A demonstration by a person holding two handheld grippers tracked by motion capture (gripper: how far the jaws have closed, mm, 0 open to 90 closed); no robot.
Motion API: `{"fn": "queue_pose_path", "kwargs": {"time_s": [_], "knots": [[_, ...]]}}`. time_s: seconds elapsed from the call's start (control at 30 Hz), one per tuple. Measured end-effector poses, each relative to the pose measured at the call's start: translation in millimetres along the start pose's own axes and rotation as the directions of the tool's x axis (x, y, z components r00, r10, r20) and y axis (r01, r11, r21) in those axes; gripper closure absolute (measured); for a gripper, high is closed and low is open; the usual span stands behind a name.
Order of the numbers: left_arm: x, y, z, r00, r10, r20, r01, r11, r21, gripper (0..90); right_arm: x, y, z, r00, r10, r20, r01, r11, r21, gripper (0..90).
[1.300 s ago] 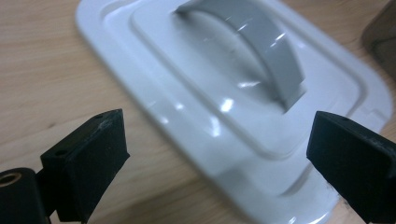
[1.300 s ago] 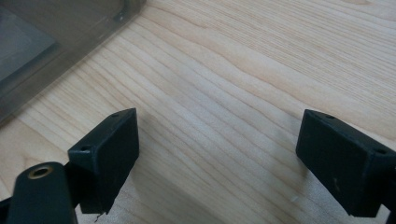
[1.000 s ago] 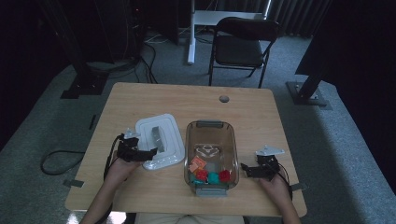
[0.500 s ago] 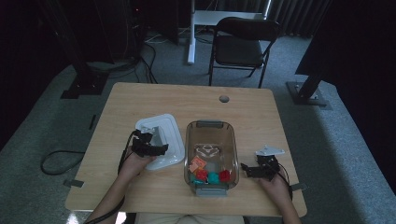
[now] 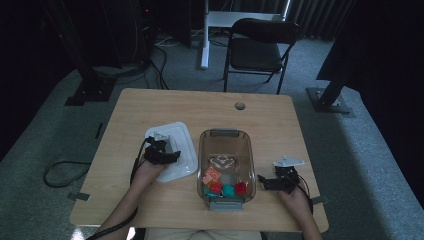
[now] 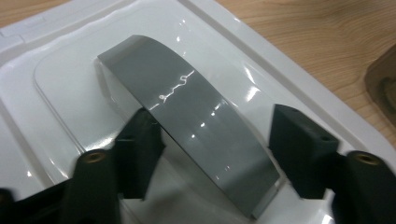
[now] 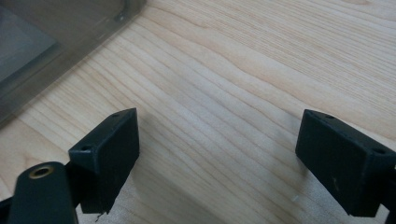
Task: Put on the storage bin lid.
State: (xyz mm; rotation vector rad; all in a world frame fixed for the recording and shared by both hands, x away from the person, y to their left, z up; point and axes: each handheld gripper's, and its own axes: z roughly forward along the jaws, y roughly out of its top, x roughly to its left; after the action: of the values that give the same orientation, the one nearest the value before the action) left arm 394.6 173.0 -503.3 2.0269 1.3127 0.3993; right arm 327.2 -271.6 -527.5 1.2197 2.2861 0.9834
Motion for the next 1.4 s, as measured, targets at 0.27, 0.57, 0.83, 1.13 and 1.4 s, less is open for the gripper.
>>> {"fn": "queue_pose_path", "kwargs": {"time_s": [0.27, 0.57, 0.83, 1.13, 1.4], "knots": [[4.8, 0.9, -0.8, 0.9992, -0.035, 0.02, 0.035, 0.9993, -0.01, 53.6, 4.3, 1.0, 0.6, 0.9998, -0.017, -0.012, 0.017, 1.0, -0.004, 13.5], [13.1, 2.1, -6.6, 0.9957, -0.08, 0.047, 0.081, 0.996, -0.036, 67.5, 21.5, 2.9, 0.0, 0.9921, -0.065, -0.107, 0.06, 0.997, -0.051, 13.3], [19.4, 1.4, -15.2, 0.9957, -0.089, 0.026, 0.091, 0.9944, -0.055, 67.9, 40.7, 5.0, 3.2, 0.9723, -0.142, -0.185, 0.136, 0.99, -0.047, 13.4], [29.6, -0.1, -25.2, 0.9942, -0.106, 0.014, 0.107, 0.9923, -0.063, 68.0, 45.6, 5.5, 2.8, 0.9713, -0.149, -0.185, 0.142, 0.989, -0.049, 13.5], [35.3, -6.2, -35.8, 0.9936, -0.112, 0.016, 0.112, 0.9914, -0.068, 68.0, 57.5, 10.0, 8.0, 0.9617, -0.175, -0.211, 0.168, 0.984, -0.054, 13.5]]}}
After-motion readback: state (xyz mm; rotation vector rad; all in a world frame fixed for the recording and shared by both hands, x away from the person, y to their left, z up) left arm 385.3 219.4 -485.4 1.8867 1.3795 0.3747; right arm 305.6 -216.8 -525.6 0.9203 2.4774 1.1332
